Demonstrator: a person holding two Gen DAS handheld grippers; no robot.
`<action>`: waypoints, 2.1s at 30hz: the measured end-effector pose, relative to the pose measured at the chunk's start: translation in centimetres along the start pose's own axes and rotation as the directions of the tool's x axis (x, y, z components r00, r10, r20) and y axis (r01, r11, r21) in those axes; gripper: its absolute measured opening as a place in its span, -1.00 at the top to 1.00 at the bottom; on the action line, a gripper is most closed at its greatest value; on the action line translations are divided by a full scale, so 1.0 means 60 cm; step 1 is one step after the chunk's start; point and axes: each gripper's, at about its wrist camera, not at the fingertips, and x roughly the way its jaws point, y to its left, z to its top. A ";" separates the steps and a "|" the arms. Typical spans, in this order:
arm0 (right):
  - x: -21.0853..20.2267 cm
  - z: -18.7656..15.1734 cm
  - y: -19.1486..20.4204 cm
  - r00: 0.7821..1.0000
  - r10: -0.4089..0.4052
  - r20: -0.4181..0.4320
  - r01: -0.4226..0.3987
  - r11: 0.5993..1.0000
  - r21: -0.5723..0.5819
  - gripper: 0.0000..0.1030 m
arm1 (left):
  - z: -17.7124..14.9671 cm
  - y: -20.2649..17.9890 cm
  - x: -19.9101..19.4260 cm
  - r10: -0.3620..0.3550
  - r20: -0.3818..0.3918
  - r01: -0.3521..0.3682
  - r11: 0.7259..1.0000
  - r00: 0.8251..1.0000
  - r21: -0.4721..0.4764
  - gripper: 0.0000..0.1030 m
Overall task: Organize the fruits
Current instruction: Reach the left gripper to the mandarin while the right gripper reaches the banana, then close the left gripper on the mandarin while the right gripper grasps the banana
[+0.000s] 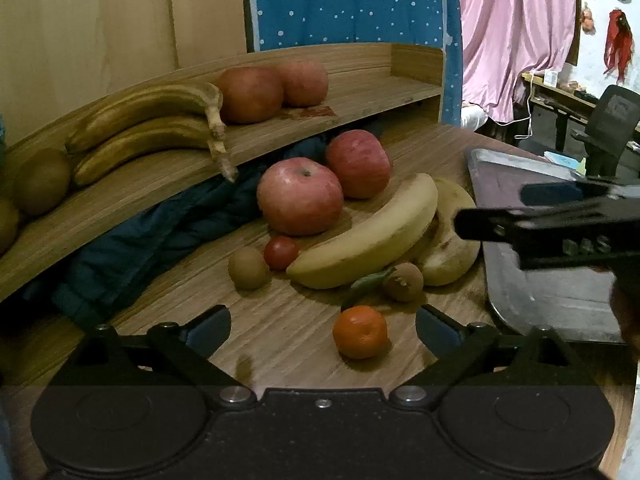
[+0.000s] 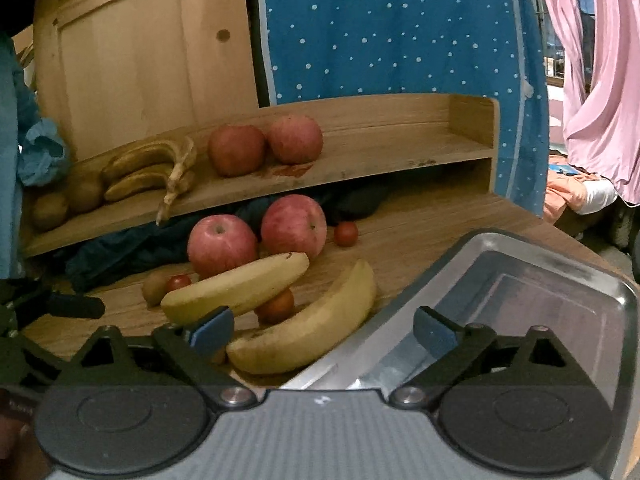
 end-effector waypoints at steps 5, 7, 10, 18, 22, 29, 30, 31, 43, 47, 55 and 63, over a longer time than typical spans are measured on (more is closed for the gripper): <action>0.029 0.011 -0.001 0.999 -0.011 -0.031 0.011 1.000 -0.012 -0.78 | -0.004 0.001 0.002 -0.015 0.003 0.015 1.000 1.000 -0.008 -0.77; 0.036 0.012 -0.003 0.999 -0.003 -0.040 0.003 1.000 -0.006 -0.78 | -0.005 0.001 0.002 -0.024 0.000 0.024 1.000 1.000 -0.014 -0.74; 0.045 0.012 -0.003 0.998 -0.001 -0.057 0.000 1.000 -0.004 -0.78 | -0.005 0.002 0.005 -0.039 -0.005 0.039 0.999 0.999 -0.018 -0.68; 0.065 0.015 -0.004 0.995 -0.014 -0.102 0.013 1.000 -0.010 -0.80 | -0.008 0.002 0.014 -0.076 -0.010 0.076 0.997 0.997 -0.027 -0.47; 0.071 0.016 0.000 0.994 -0.035 -0.101 0.031 0.999 -0.039 -0.80 | -0.011 0.000 0.013 -0.089 -0.011 0.088 0.996 0.996 -0.027 -0.28; 0.081 0.024 0.006 0.993 -0.042 -0.107 0.035 0.997 -0.071 -0.69 | -0.013 0.002 0.011 -0.101 -0.012 0.101 0.994 0.995 -0.038 0.02; 0.084 0.025 0.006 0.993 -0.044 -0.109 0.036 0.997 -0.073 -0.69 | -0.013 0.002 0.011 -0.103 -0.013 0.103 0.994 0.995 -0.038 0.04; 0.088 0.026 0.008 0.992 -0.045 -0.114 0.037 0.997 -0.072 -0.69 | -0.013 0.003 0.012 -0.104 -0.014 0.103 0.994 0.994 -0.036 0.07; 0.096 0.027 0.031 0.988 -0.039 -0.152 0.031 0.998 -0.059 -0.52 | -0.014 0.007 0.011 -0.127 -0.008 0.126 0.990 0.992 -0.055 0.38; 0.096 0.024 0.032 0.987 -0.038 -0.158 0.029 0.998 -0.061 -0.51 | -0.014 0.008 0.011 -0.129 -0.007 0.128 0.990 0.992 -0.060 0.38; 0.107 0.028 0.042 0.981 -0.085 -0.176 0.077 0.996 -0.052 -0.14 | -0.012 0.008 0.010 -0.117 -0.005 0.116 0.991 0.993 -0.060 0.38; 0.090 0.027 0.033 0.983 -0.063 -0.171 0.072 0.996 0.049 0.18 | -0.013 0.011 -0.013 -0.097 0.012 0.098 0.993 0.995 -0.070 0.39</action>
